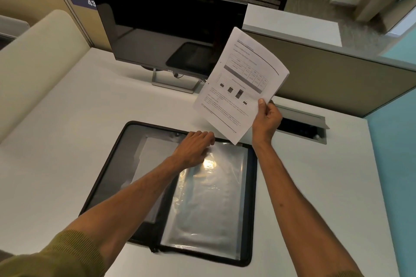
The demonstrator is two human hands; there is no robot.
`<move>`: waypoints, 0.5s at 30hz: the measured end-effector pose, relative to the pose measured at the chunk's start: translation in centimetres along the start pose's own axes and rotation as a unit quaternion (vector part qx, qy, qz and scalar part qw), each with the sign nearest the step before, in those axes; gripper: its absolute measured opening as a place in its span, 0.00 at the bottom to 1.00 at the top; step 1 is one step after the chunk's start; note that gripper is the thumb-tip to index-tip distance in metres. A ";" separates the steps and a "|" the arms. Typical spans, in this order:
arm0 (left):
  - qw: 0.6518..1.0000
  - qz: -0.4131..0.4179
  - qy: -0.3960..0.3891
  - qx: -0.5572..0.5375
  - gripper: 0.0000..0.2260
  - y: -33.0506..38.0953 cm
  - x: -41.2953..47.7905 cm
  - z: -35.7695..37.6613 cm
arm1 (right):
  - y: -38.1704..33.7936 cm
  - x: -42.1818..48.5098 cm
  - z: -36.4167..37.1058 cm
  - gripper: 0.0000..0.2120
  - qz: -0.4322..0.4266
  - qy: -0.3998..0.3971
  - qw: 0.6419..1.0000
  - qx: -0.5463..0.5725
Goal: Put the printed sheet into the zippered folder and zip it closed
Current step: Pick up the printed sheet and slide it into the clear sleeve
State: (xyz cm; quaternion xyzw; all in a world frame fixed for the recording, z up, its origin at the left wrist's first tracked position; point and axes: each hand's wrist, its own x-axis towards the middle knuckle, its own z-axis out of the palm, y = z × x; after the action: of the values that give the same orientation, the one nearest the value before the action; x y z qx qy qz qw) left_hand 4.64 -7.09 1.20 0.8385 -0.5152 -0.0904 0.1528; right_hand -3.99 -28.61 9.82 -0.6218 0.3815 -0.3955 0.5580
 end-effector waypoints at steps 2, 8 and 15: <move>1.000 0.019 0.014 0.002 0.11 0.1 -0.1 0.3 | 0.0 0.0 0.9 0.13 0.001 -0.010 1.000 0.001; 0.997 0.065 0.039 -0.010 0.05 0.1 -0.6 0.8 | 0.2 0.1 2.8 0.13 0.011 -0.035 0.999 -0.021; 0.998 0.036 0.025 -0.036 0.07 0.6 -0.5 0.8 | 2.4 -1.7 2.9 0.11 0.020 -0.065 0.995 -0.071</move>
State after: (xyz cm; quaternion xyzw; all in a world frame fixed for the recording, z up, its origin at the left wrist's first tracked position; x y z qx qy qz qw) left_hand 3.67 -7.02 0.63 0.8155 -0.5374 -0.0826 0.1984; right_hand -2.06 -26.09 7.09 -0.6764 0.3839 -0.3151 0.5439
